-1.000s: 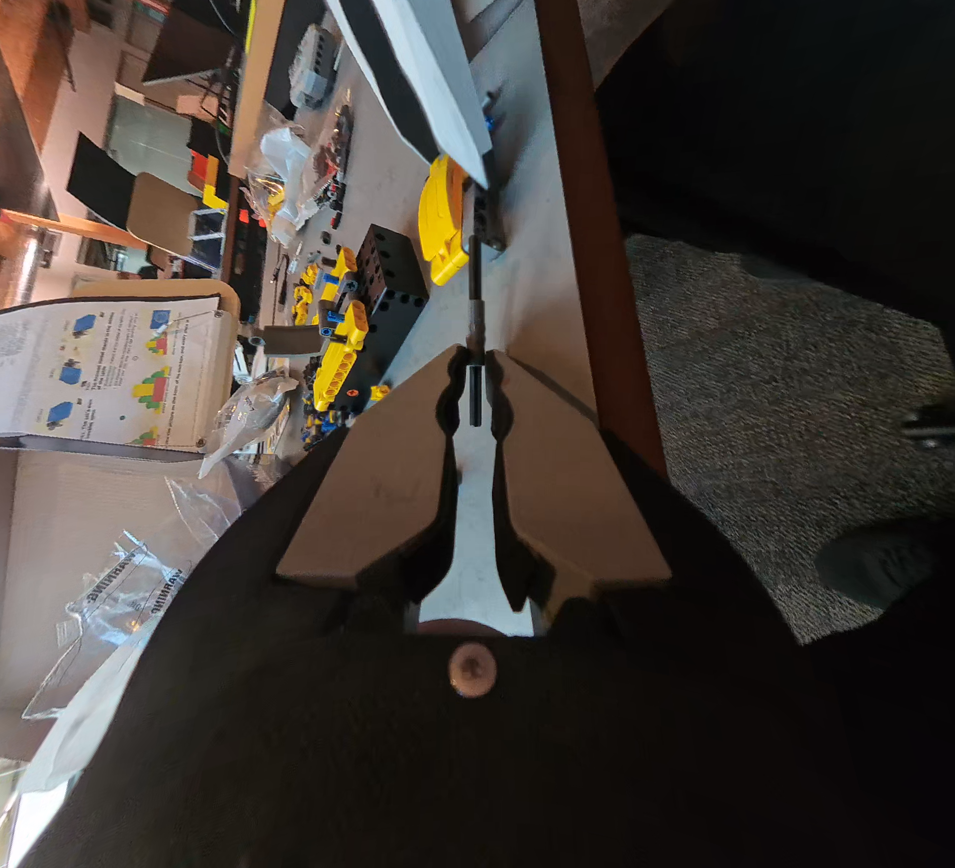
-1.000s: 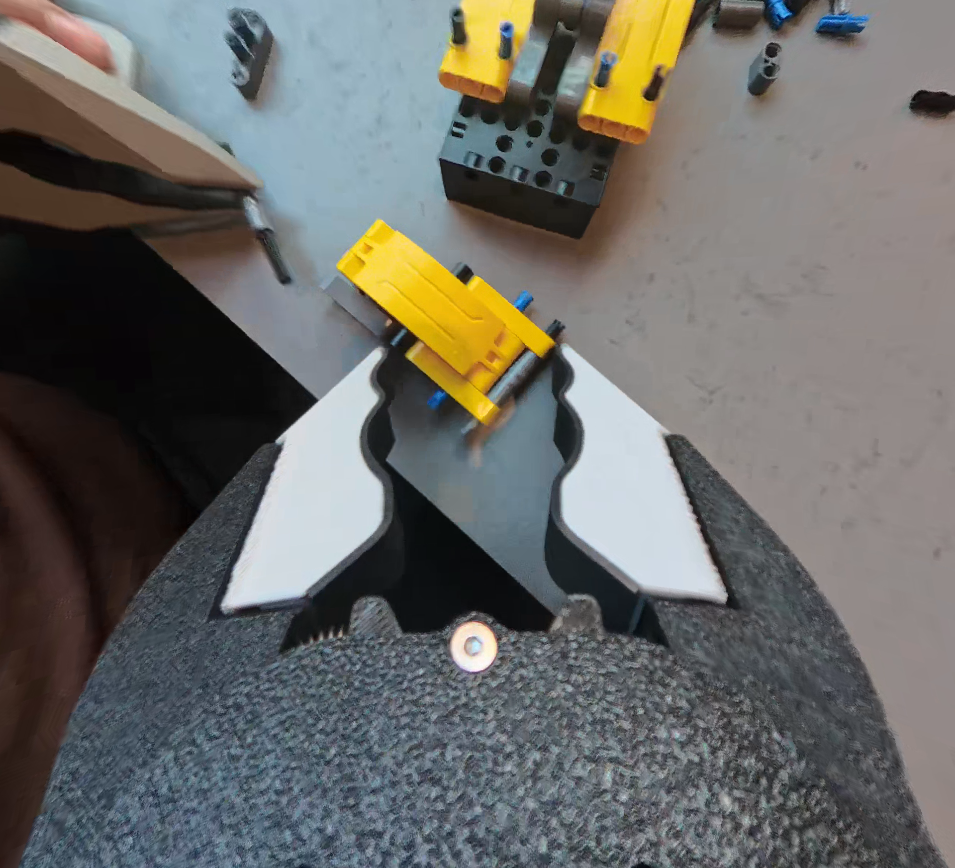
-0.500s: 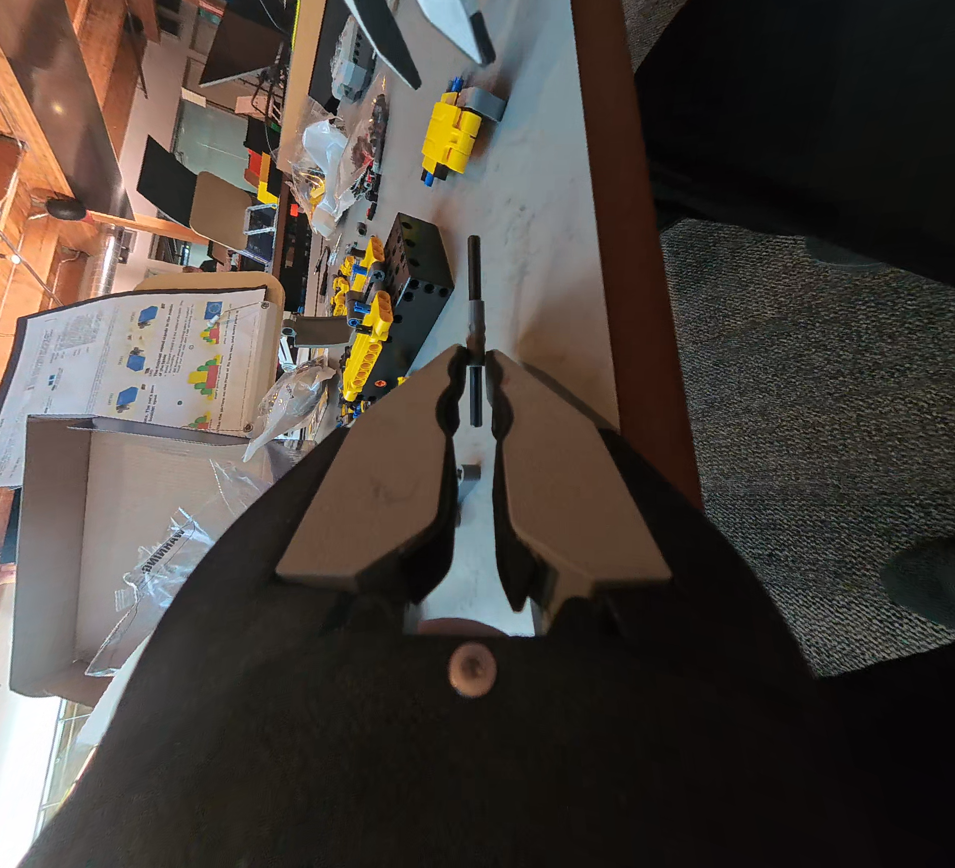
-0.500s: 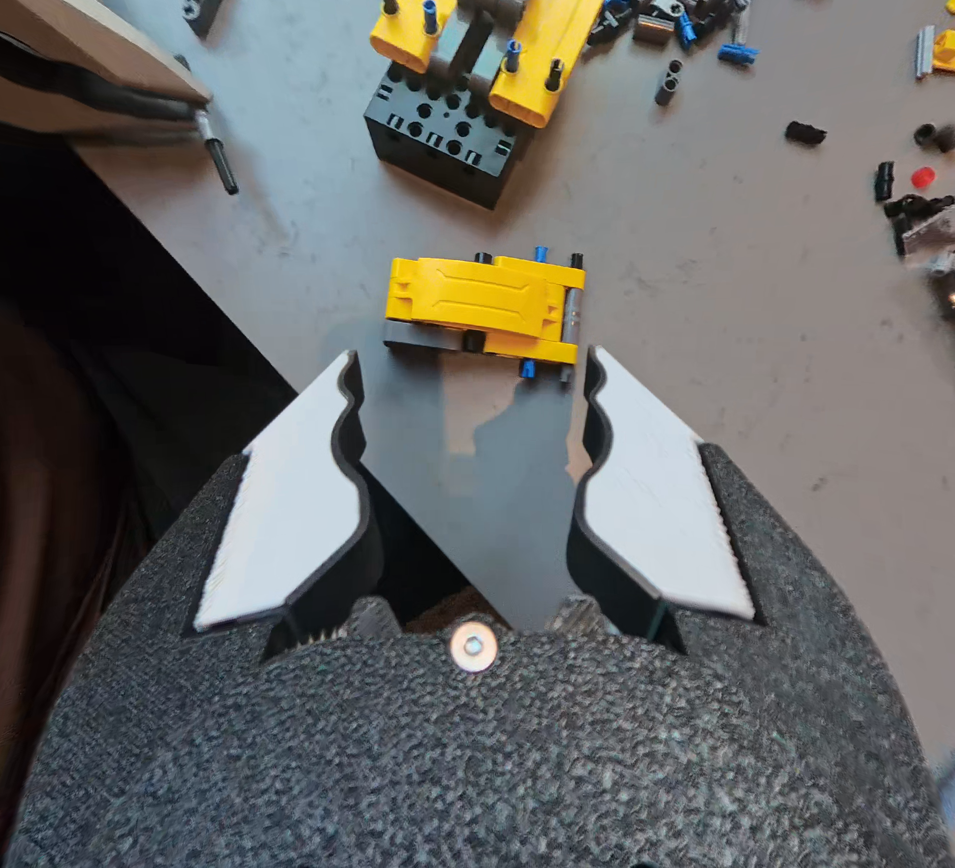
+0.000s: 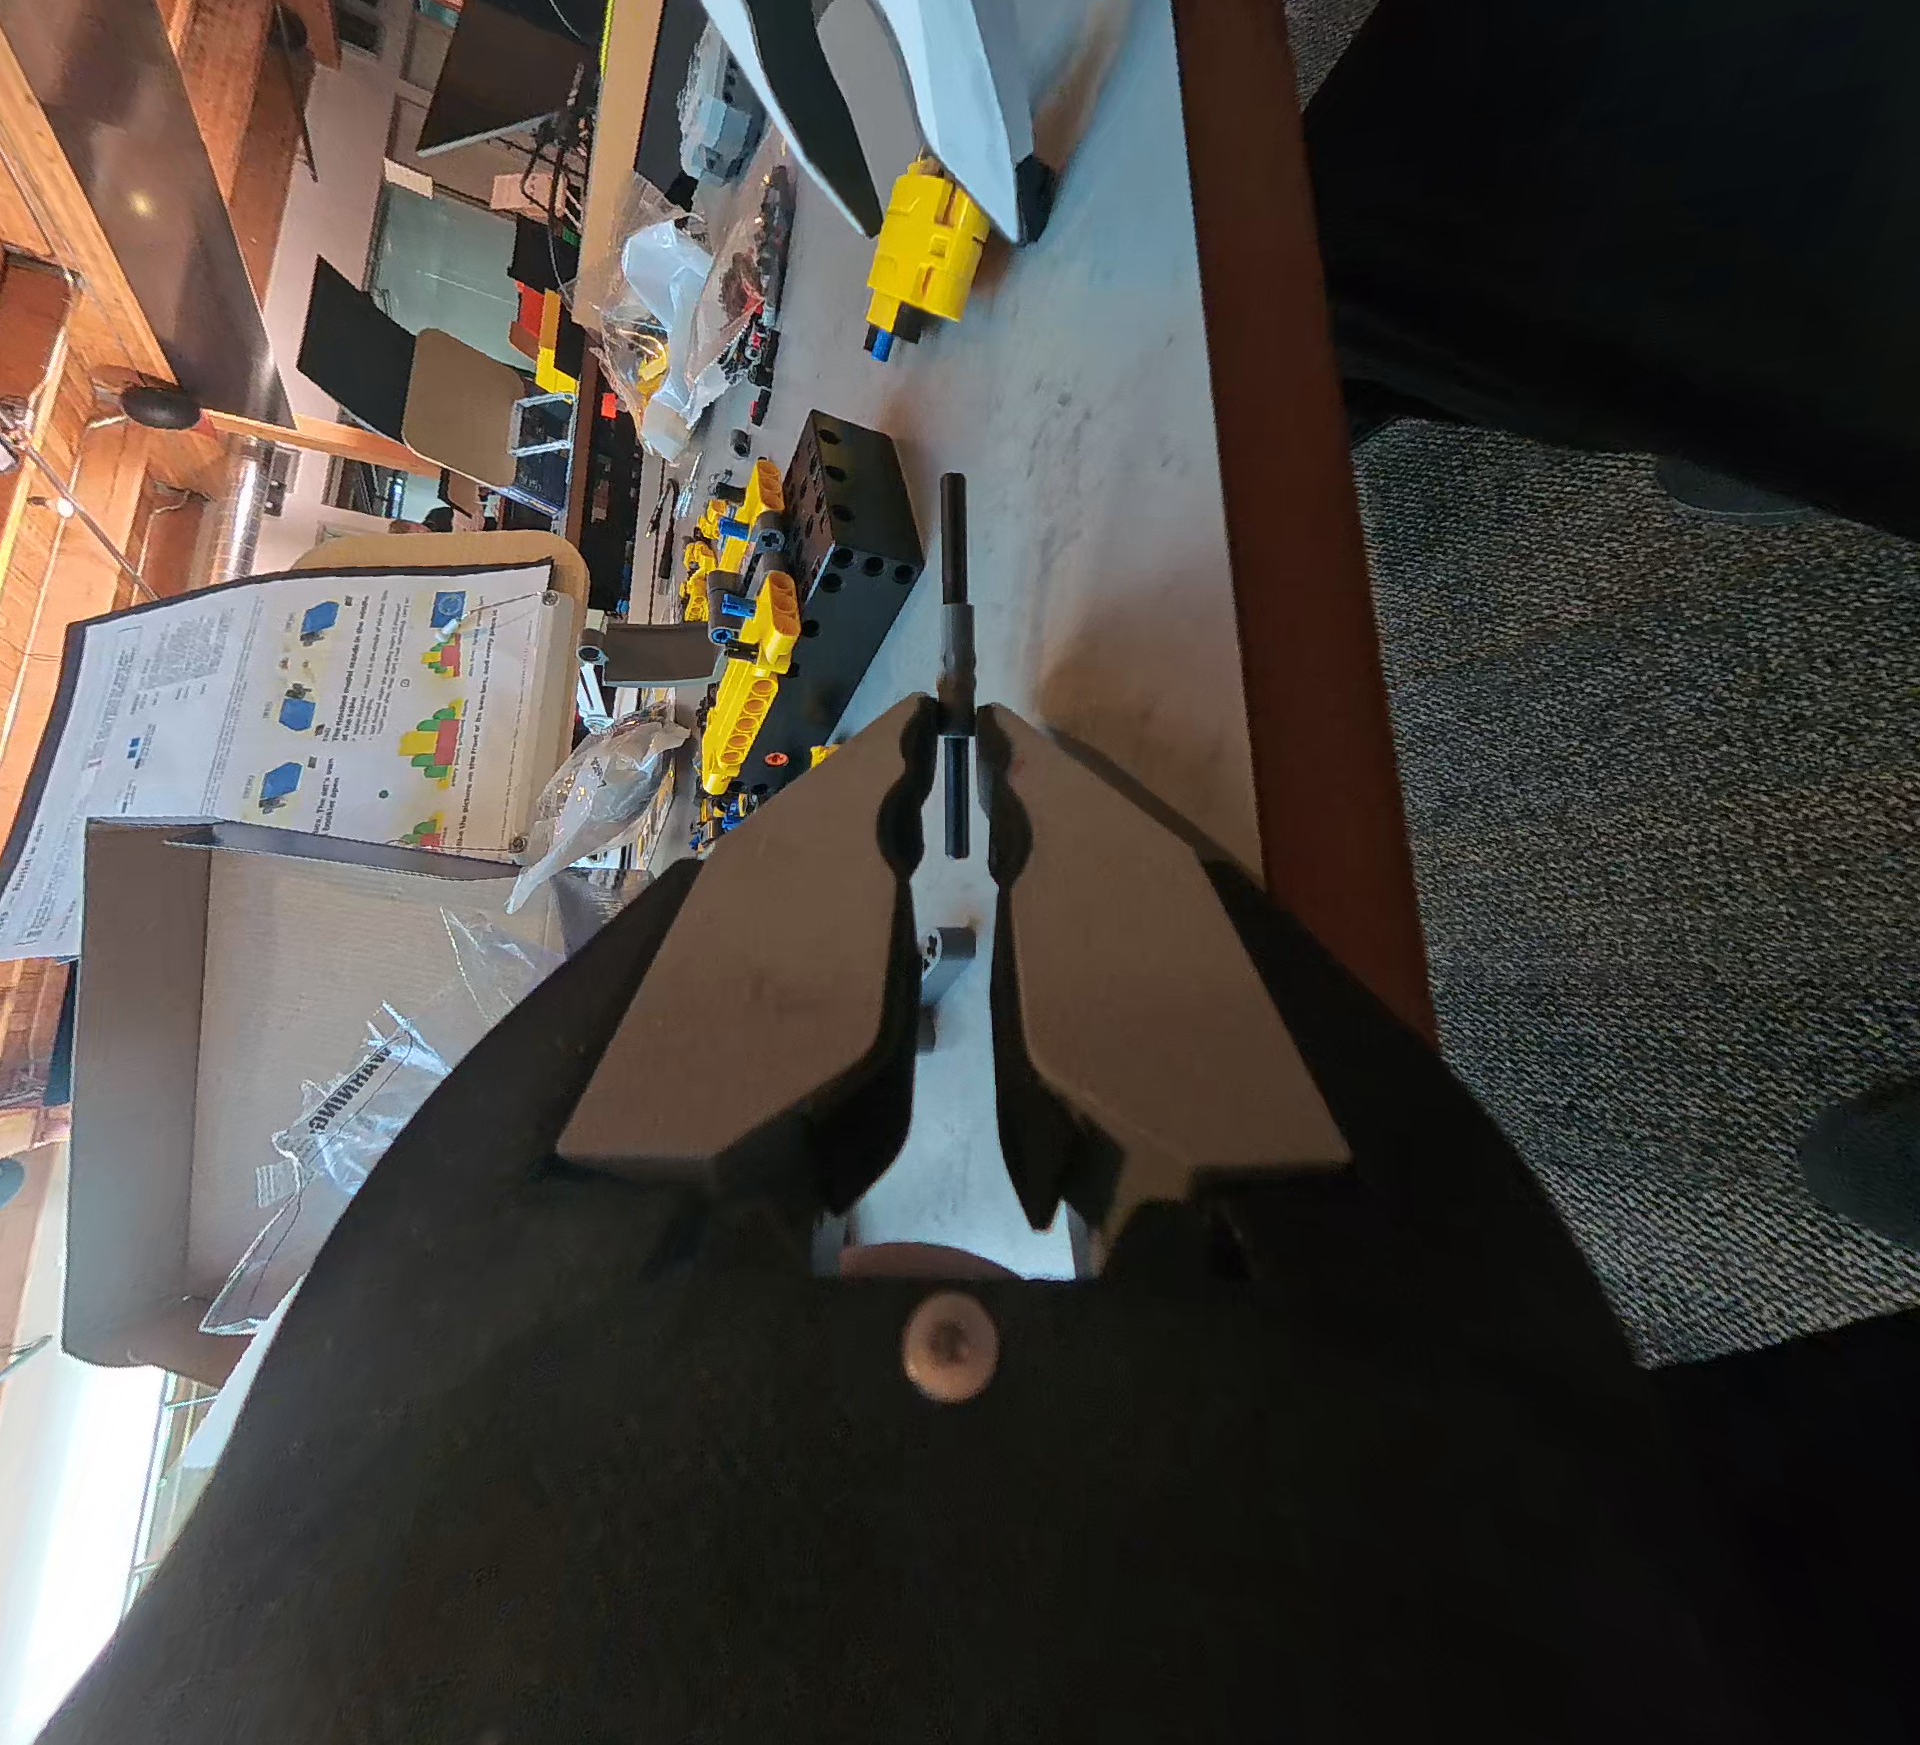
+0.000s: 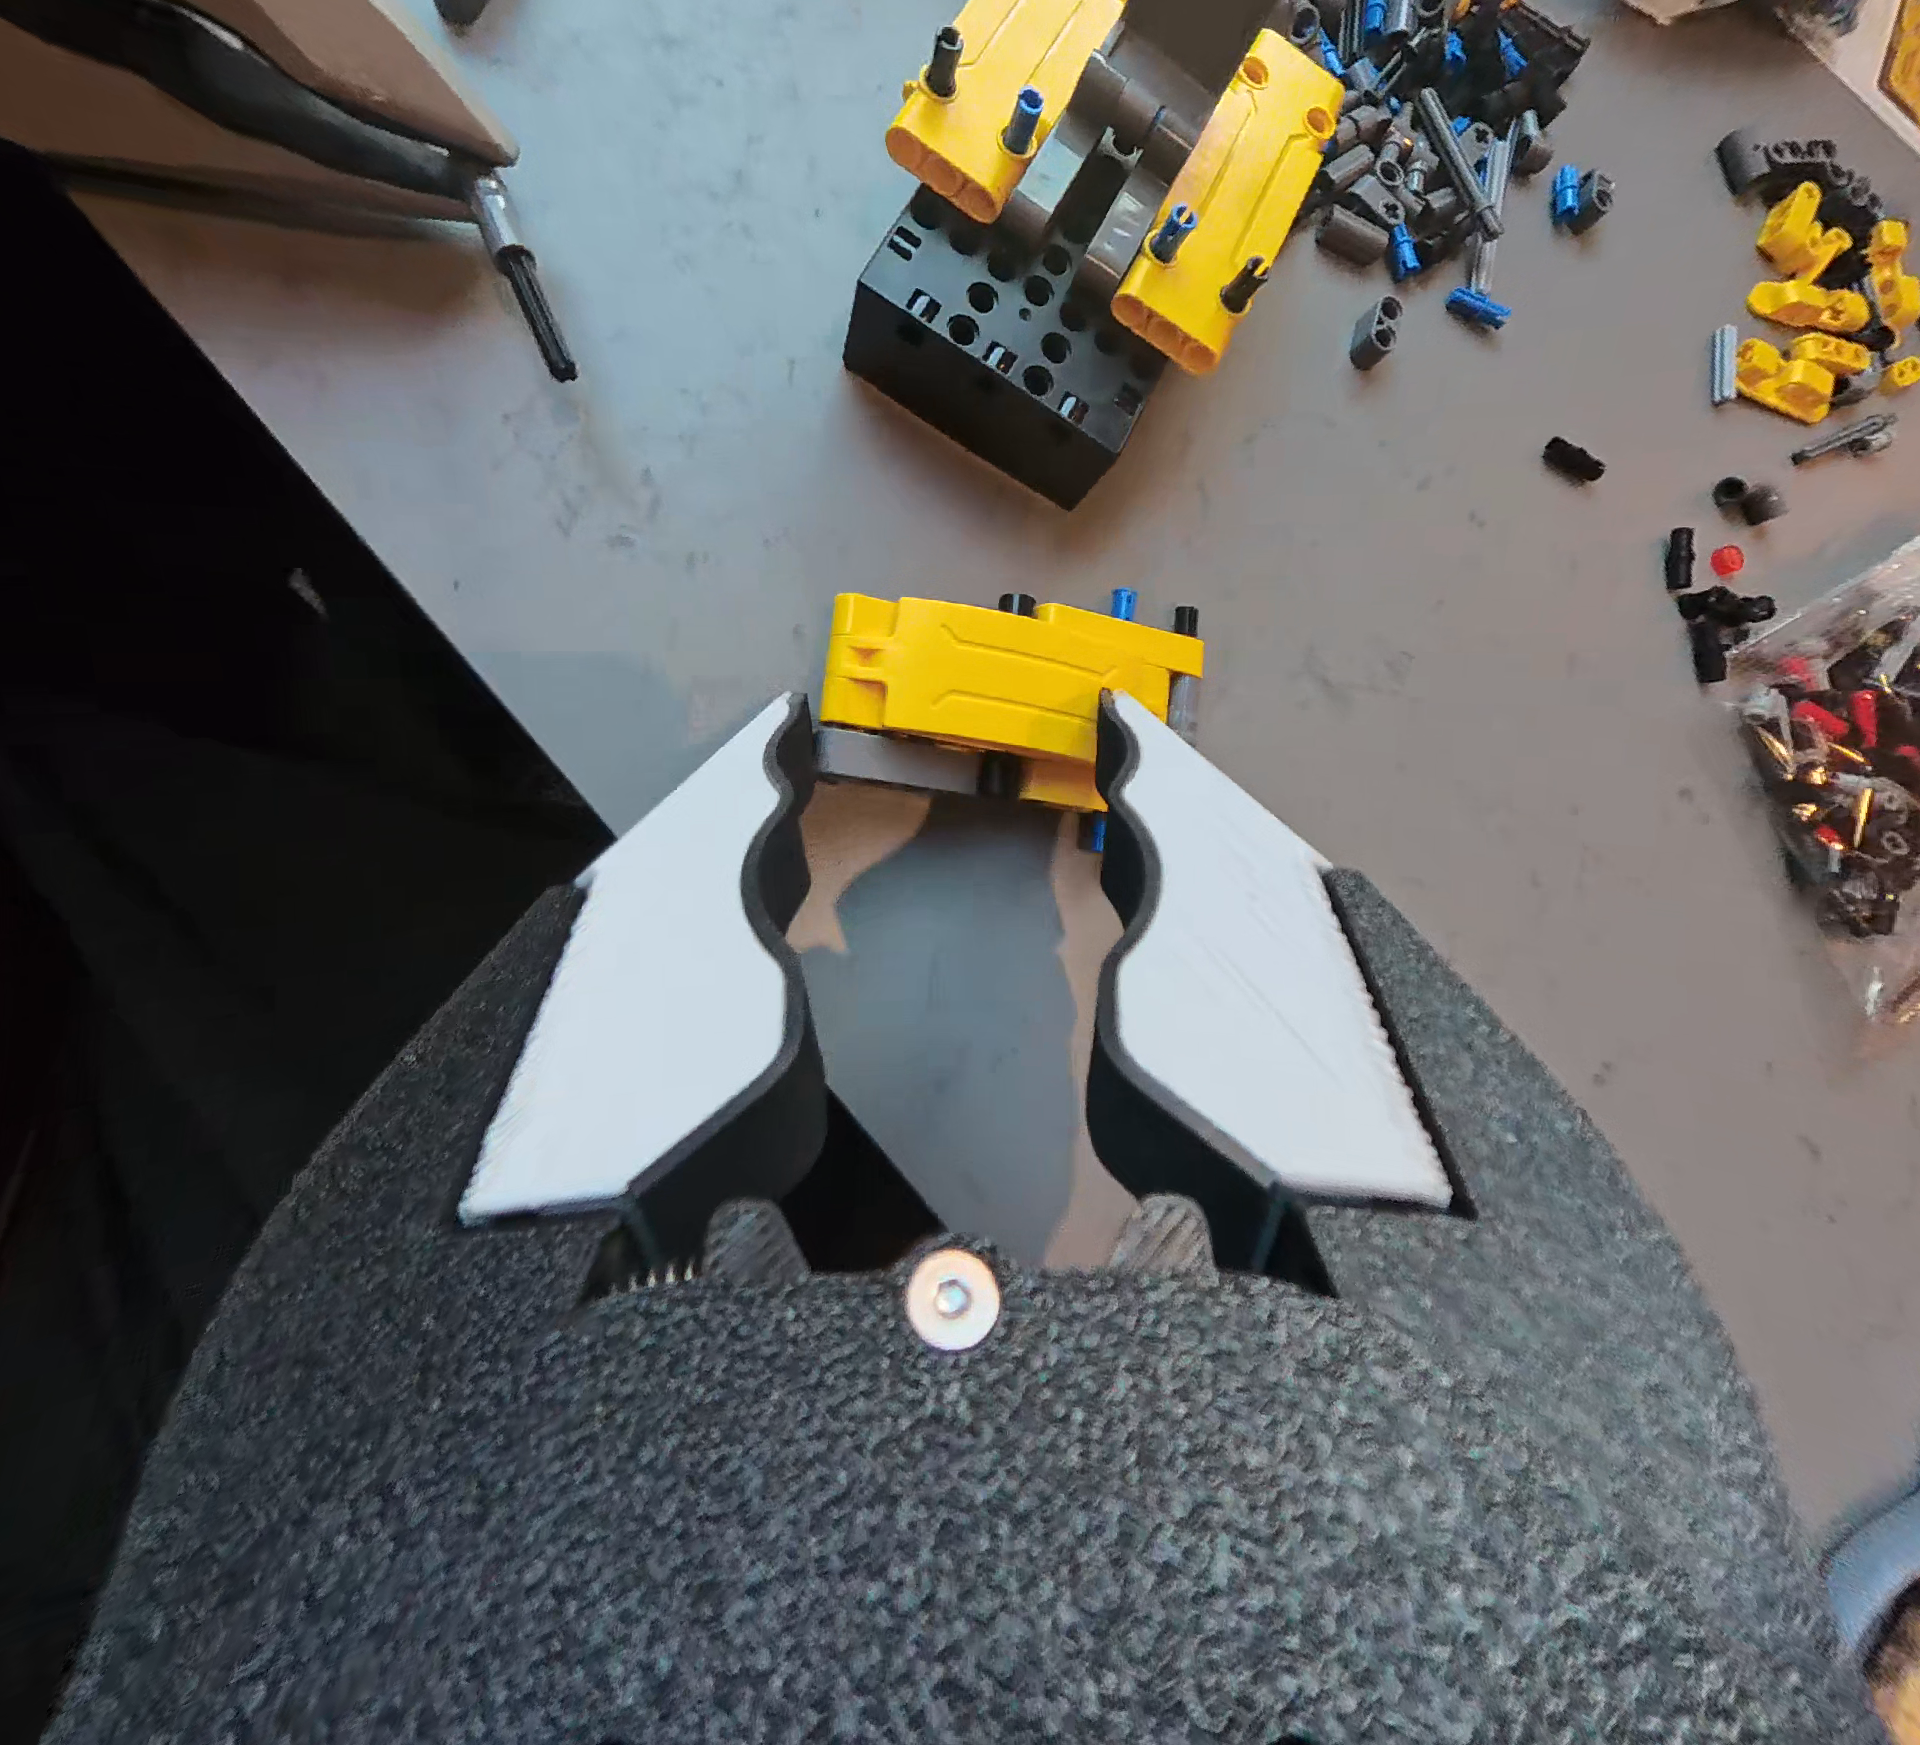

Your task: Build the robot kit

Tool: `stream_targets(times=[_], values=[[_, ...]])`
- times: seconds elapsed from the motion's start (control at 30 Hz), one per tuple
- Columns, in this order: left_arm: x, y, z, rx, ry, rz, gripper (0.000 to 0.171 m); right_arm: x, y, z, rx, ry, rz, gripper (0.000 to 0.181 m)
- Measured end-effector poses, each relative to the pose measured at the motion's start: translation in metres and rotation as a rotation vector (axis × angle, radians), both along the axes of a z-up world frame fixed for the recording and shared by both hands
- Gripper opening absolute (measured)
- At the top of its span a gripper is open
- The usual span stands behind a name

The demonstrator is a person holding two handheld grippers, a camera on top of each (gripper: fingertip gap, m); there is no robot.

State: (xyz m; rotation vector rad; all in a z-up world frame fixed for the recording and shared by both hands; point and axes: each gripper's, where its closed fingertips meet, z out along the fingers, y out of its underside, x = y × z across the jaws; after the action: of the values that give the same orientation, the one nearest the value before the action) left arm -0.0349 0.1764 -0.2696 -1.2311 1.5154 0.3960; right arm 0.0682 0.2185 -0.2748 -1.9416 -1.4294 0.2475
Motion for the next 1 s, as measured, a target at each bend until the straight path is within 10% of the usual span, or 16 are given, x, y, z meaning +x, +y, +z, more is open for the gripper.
stream_targets(times=[0.2,0.63,1.0], values=[[0.006,0.000,0.000,0.001,0.001,-0.014,0.004,0.001,-0.016,0.011,-0.136,0.139,0.087,0.050],[0.062,0.015,0.019,-0.219,-0.052,-0.103,0.004,0.015,-0.005,0.064,-1.094,0.617,0.221,0.015],[0.073,0.041,0.007,-0.506,-0.041,0.086,0.004,0.018,0.035,0.034,-1.091,0.637,0.112,0.034]])
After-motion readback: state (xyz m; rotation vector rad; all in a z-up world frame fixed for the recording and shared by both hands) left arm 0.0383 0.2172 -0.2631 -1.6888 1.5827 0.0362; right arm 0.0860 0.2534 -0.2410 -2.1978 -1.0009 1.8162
